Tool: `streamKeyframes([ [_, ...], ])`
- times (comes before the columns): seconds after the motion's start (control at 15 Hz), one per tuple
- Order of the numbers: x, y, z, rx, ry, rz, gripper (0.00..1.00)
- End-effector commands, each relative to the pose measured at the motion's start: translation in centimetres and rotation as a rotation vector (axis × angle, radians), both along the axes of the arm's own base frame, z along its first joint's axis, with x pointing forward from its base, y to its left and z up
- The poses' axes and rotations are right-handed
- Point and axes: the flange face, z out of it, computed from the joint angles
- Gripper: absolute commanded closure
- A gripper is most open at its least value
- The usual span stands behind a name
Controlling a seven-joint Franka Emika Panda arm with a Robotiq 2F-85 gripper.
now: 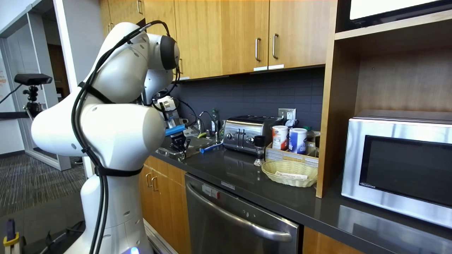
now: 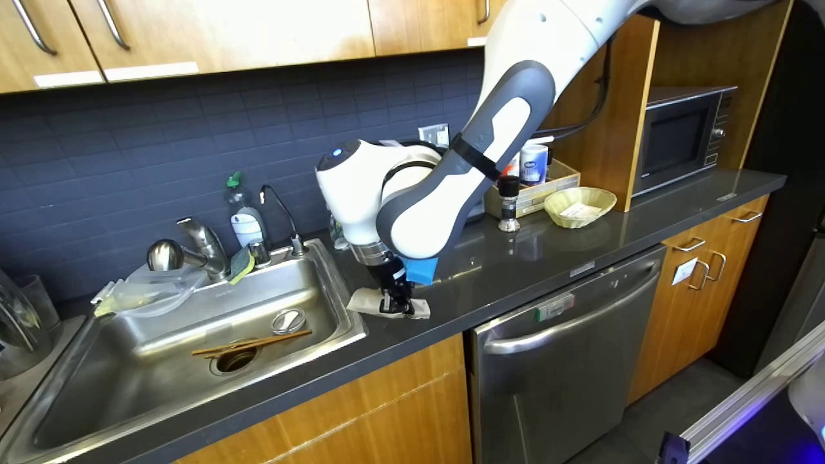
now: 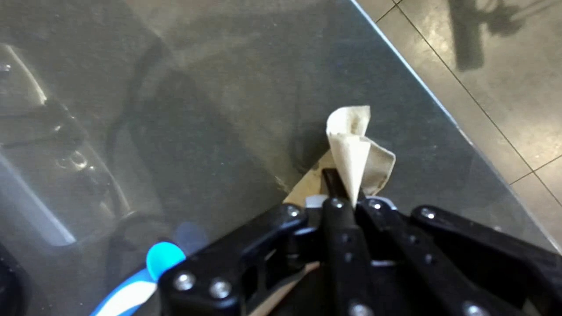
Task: Use the paper to clean the counter
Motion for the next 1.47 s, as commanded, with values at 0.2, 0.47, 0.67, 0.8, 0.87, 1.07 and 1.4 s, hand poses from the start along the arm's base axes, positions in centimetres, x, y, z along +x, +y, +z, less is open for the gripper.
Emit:
streamKeyframes([
  [0.2,0.2,-5.3,0.9,0.015,-0.011,-0.099,0.99],
  [0.47,0.1,-7.6,1.2,0.015,-0.012,-0.139,0.99],
  [0.67,-0.1,-8.7,1.4,0.013,-0.012,-0.156,0.99],
  [0.8,-0.1,-9.0,1.5,0.012,-0.009,-0.156,0.99],
  [0.87,-0.1,-9.1,1.5,0.012,-0.007,-0.154,0.99],
  [1.07,-0.2,-8.7,1.6,0.005,-0.004,-0.145,0.99],
  [1.4,-0.7,-7.6,1.6,0.008,-0.001,-0.126,0.99],
])
